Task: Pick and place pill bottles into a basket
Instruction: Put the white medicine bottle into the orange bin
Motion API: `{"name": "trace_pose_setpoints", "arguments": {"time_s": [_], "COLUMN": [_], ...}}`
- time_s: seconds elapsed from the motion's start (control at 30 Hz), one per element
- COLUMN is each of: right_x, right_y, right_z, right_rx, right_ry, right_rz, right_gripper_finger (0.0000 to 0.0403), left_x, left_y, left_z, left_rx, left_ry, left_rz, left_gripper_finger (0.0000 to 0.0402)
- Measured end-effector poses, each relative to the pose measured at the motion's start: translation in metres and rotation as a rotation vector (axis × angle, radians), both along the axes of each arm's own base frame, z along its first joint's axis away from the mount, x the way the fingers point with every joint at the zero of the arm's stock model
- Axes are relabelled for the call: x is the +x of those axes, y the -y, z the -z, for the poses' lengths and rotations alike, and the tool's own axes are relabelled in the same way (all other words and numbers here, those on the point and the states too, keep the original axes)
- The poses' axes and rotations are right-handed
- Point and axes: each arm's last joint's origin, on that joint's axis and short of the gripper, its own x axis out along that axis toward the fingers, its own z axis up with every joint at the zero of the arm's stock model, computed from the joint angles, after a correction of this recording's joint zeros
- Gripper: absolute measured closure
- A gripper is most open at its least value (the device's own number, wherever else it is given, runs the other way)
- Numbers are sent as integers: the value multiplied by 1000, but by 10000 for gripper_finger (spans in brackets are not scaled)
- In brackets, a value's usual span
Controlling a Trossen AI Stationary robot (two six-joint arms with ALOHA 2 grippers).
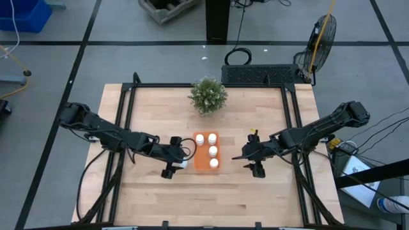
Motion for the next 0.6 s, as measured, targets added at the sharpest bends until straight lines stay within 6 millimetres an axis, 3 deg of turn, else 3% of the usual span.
{"name": "trace_pose_setpoints", "arguments": {"time_s": [0.23,0.6], "right_x": [0,0], "right_y": [0,0], "right_z": [0,0], "right_rx": [-1,-1], "right_ry": [-1,-1], "right_rz": [0,0], "right_gripper_finger": [149,149], "left_x": [-1,7], "left_y": [-6,-4], "left_z": [4,19], "left_rx": [23,-30], "left_ry": [-39,-91], "left_rz": [-35,-37], "left_gripper_finger": [79,78]}}
